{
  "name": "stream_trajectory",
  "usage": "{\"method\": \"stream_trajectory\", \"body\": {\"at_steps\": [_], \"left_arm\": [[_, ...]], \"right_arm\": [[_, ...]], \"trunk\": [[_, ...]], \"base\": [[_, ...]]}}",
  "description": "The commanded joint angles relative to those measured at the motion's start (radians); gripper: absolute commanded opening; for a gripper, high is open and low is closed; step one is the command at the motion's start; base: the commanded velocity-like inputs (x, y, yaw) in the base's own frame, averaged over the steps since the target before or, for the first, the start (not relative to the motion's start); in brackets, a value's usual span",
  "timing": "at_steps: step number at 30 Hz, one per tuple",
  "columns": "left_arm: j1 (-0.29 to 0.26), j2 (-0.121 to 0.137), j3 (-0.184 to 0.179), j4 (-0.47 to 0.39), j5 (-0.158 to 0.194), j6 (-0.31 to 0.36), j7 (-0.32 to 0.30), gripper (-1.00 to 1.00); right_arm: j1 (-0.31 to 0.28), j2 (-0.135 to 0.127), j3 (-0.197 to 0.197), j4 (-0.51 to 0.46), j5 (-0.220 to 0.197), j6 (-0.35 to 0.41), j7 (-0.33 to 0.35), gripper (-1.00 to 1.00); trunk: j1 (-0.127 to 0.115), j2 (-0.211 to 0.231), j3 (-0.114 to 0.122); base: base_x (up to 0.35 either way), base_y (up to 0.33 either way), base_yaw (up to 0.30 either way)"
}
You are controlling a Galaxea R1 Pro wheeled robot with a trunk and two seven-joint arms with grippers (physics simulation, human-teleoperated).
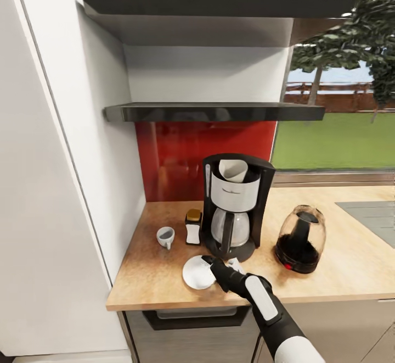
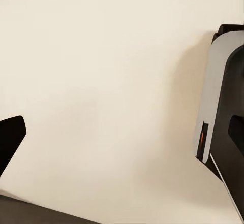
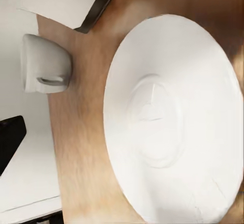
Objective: Set up a coffee station on the kitchen countertop: keep the coffee maker on the countertop, move the bottle of coffee from the kitchen shelf to the counter next to the coffee maker, place a paper coffee filter on top of the coffee maker, put the saucer next to the coffee maker with the coffee cup on the saucer, and place the electric kettle next to the coffee maker.
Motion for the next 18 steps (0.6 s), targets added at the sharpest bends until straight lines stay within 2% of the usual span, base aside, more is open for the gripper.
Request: {"method": "stream_trajectory", "body": {"at_steps": [1,18], "left_arm": [[0.000,0.000,0.006,-0.002,-0.010,0.005,0.000,1.00],[0.000,0.000,0.006,-0.002,-0.011,0.006,0.000,1.00]], "right_arm": [[0.000,0.000,0.000,-0.005,-0.004,0.003,-0.003,1.00],[0.000,0.000,0.001,-0.010,-0.003,0.003,-0.003,1.00]], "trunk": [[0.000,-0.001,-0.001],[0.000,-0.001,-0.001]], "base": [[0.000,-0.214,0.000],[0.000,-0.267,0.000]]}}
